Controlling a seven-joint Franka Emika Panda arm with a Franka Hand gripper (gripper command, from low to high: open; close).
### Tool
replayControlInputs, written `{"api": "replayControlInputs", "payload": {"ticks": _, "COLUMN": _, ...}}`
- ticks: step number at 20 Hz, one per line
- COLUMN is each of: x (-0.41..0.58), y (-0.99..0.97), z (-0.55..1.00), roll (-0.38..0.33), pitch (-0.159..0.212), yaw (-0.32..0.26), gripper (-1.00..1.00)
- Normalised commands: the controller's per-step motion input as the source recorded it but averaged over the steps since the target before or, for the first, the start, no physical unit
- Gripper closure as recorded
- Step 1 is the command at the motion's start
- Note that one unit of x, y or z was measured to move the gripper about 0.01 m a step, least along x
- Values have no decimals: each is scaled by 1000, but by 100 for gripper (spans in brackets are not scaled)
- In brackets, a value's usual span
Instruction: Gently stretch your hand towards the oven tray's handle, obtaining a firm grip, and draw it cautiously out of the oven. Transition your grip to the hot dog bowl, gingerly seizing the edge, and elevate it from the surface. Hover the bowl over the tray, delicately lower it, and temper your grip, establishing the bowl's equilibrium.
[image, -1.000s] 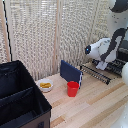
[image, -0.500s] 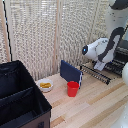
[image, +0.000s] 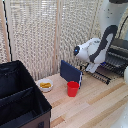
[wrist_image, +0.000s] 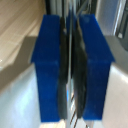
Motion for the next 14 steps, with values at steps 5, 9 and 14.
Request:
{"api": "replayControlInputs", "payload": {"ticks": 5, "x": 118, "y": 3, "z": -30, "roll": 74, "pitch": 14, "yaw": 38, "gripper": -100}}
{"api": "replayControlInputs", "payload": {"ticks": 9, "x": 111, "y": 153, "z": 310, "roll": 55, "pitch": 57, "yaw": 11, "gripper": -100}}
{"api": "replayControlInputs", "payload": {"ticks": 14, "x": 301, "y": 162, "z": 734, "roll": -35, "pitch": 2, "yaw": -64, "gripper": -100}}
